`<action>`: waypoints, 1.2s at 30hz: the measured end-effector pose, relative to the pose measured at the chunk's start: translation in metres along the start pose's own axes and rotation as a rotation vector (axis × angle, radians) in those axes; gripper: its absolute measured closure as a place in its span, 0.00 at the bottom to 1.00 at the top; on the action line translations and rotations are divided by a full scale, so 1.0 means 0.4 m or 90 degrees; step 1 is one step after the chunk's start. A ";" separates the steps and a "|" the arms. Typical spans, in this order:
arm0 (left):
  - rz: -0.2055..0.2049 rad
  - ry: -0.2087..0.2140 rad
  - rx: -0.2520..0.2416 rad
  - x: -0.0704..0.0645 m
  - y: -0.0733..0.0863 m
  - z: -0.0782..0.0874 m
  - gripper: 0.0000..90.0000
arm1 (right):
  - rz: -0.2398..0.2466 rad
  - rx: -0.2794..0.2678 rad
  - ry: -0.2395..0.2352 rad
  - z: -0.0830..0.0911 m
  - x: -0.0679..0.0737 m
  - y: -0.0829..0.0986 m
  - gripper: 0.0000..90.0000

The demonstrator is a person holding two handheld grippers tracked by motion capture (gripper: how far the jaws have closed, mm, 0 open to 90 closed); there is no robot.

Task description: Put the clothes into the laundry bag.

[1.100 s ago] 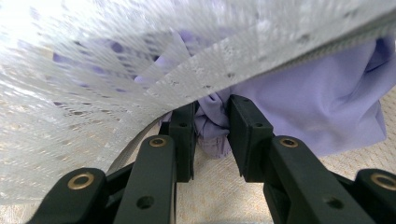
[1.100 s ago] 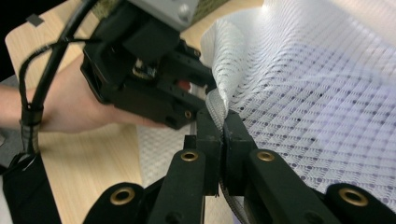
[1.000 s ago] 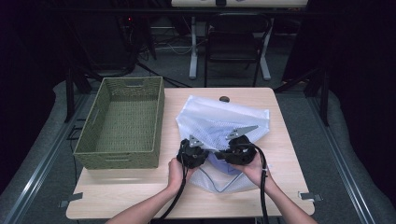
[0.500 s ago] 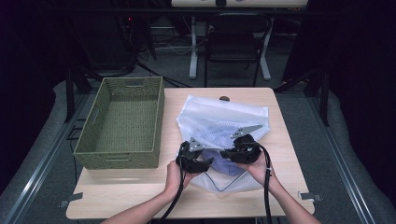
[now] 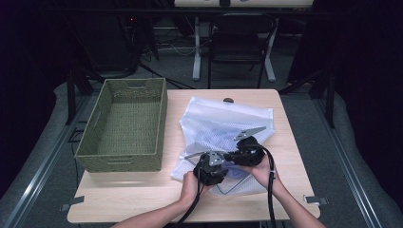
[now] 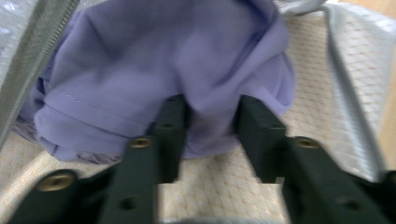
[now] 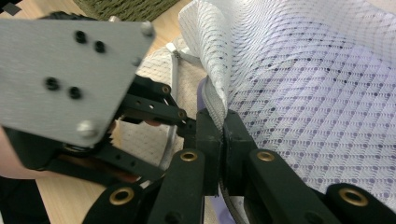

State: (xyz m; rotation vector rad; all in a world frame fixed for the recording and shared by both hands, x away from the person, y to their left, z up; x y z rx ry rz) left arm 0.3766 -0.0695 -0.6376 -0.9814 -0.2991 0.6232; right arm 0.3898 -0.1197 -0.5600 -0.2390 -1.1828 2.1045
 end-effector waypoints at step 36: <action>0.024 -0.013 0.016 0.050 -0.013 0.043 0.53 | -0.029 0.030 -0.017 0.019 -0.006 0.023 0.96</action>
Point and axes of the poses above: each handheld gripper's, and its own axes: z roughly backward along the jaws, y roughly out of its underside, x roughly to its left, the point moved 10 cm from there along -z, roughly forward along the jaws, and after that the axes turned 11 degrees about -x, right-handed, at the moved point
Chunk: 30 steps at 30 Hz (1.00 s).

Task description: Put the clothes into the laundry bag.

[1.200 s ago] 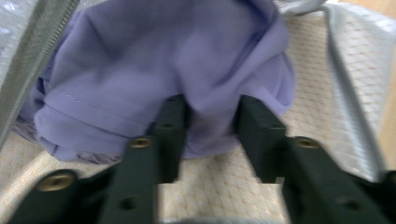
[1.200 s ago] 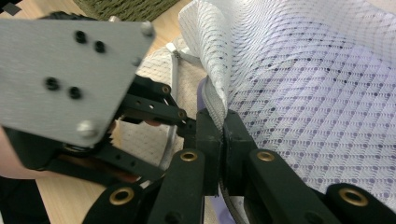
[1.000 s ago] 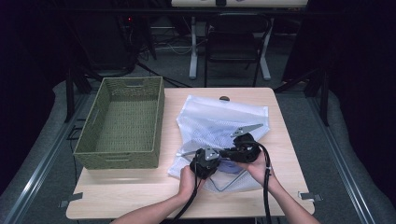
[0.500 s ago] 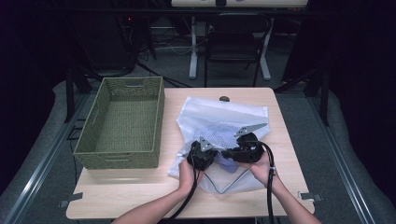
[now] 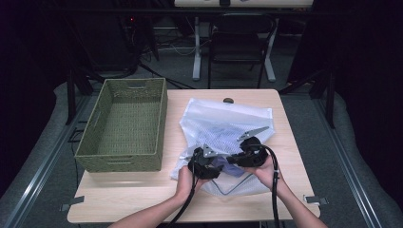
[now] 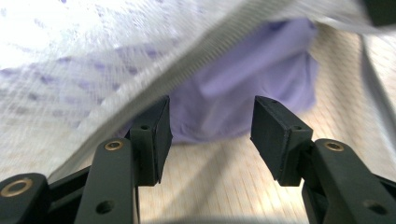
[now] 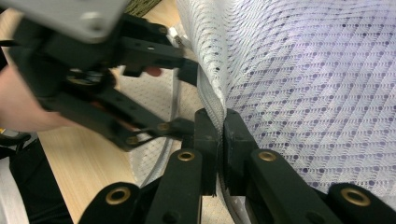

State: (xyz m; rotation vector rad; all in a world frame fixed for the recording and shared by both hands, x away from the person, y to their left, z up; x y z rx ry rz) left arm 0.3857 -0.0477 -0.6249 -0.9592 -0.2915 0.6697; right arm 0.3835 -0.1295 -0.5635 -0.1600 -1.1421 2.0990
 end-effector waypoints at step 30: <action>-0.068 -0.062 -0.015 0.110 -0.009 0.051 0.99 | 0.010 0.006 0.007 -0.003 0.003 0.005 0.96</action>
Point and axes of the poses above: each handheld gripper's, and its own axes: z roughly backward along the jaws, y roughly out of its underside, x roughly to its left, the point moved 10 cm from there along -z, roughly forward along the jaws, and after that the axes turned 11 degrees about -x, right-handed, at the moved point
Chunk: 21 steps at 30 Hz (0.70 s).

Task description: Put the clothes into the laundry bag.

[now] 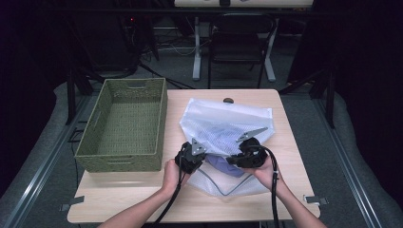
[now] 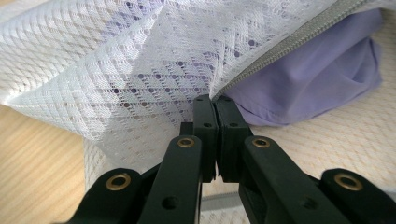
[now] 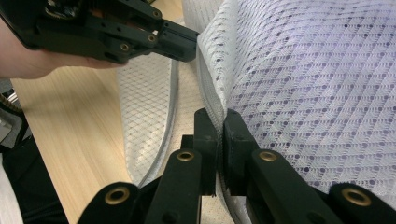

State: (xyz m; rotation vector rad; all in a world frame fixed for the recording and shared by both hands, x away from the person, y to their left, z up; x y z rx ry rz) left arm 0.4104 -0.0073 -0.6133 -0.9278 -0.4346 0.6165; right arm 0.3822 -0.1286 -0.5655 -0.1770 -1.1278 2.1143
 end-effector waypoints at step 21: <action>-0.015 0.088 0.031 -0.027 0.027 0.061 1.00 | 0.032 0.052 -0.011 0.007 0.009 0.037 0.91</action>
Point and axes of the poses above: each handheld gripper's, and its own axes: z roughly backward along the jaws, y roughly out of its underside, x roughly to its left, the point moved 10 cm from there along -z, roughly forward along the jaws, and after that the axes turned 11 degrees about -x, right-handed, at the moved point
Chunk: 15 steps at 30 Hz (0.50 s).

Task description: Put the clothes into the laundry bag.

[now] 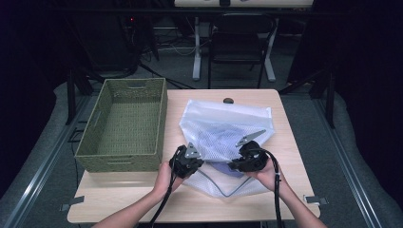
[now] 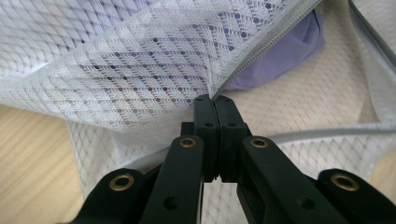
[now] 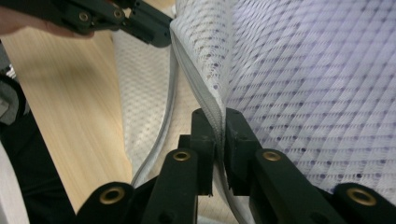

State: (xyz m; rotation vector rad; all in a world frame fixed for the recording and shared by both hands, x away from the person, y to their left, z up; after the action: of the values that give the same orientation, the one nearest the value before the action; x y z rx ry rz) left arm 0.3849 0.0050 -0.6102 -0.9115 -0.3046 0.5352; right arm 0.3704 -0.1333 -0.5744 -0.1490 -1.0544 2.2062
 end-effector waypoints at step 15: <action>-0.011 0.060 0.108 -0.011 0.093 0.017 1.00 | 0.052 0.121 0.009 -0.041 -0.006 0.092 0.97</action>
State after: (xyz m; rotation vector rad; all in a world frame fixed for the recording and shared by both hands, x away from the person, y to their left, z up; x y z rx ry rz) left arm 0.3665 0.0254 -0.6366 -0.7660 -0.1784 0.4921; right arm 0.3588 -0.1405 -0.6123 -0.1249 -0.8375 2.3621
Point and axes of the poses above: each handheld gripper's, and its own axes: z roughly backward along the jaws, y roughly out of its underside, x roughly to its left, the point moved 10 cm from there along -z, roughly forward along the jaws, and after that the axes turned 11 degrees about -x, right-handed, at the moved point
